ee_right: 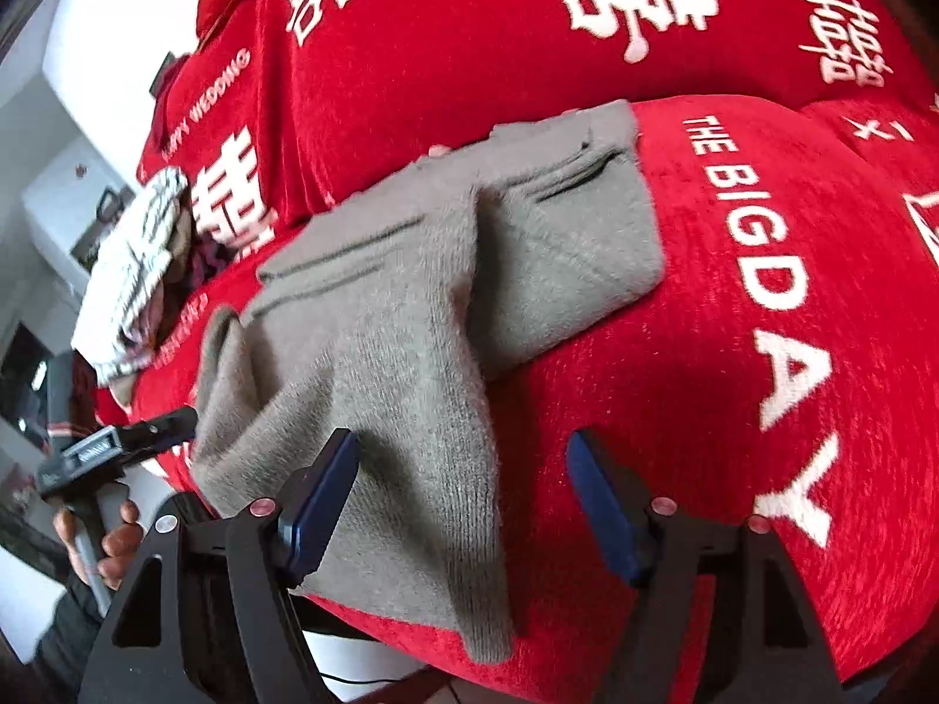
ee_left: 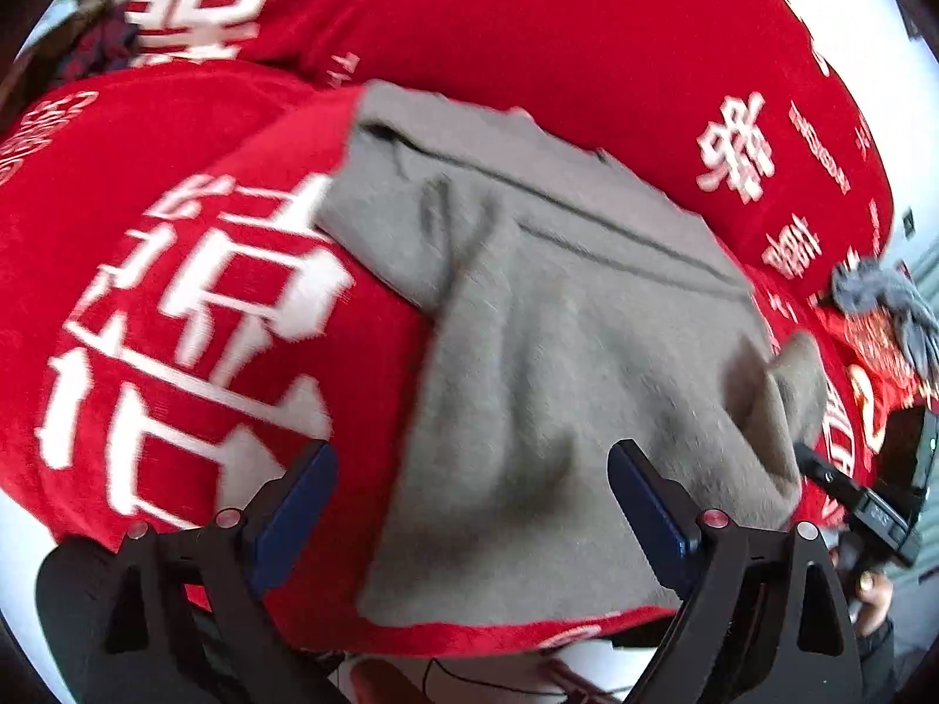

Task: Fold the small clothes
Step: 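Grasp the sweater hem with the left tool while the right tool grasps it too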

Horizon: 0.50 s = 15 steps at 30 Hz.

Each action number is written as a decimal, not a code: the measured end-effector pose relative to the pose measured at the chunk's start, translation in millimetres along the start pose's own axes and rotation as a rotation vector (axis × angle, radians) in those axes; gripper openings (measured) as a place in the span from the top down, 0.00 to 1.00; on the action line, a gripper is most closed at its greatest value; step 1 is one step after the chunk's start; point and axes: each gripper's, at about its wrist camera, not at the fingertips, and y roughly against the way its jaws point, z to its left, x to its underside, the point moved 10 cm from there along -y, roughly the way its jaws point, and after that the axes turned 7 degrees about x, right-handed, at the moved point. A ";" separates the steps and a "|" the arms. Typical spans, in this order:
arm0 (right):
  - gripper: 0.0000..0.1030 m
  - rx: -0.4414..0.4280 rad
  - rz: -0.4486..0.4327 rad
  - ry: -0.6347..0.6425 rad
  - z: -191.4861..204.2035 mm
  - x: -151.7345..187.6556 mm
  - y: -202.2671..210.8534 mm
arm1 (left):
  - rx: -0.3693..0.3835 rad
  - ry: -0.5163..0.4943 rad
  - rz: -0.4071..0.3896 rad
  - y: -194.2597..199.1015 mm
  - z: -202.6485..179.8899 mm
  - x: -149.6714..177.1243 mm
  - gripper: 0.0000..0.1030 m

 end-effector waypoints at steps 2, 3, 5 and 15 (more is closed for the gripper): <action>0.25 0.006 -0.019 0.036 3.8 0.0 0.1 | -0.014 -0.044 0.023 -9.7 -9.5 3.9 0.26; 0.26 0.004 -0.018 0.041 3.9 0.9 0.4 | -0.055 -0.079 0.016 -12.4 -13.4 3.5 0.30; 0.34 -0.019 -0.014 0.053 9.1 3.5 0.8 | -0.076 -0.128 0.013 -14.6 -22.6 1.7 0.76; 0.94 -0.182 -0.038 0.085 43.1 4.0 32.1 | 0.017 -0.170 -0.113 32.7 -52.1 -12.0 0.86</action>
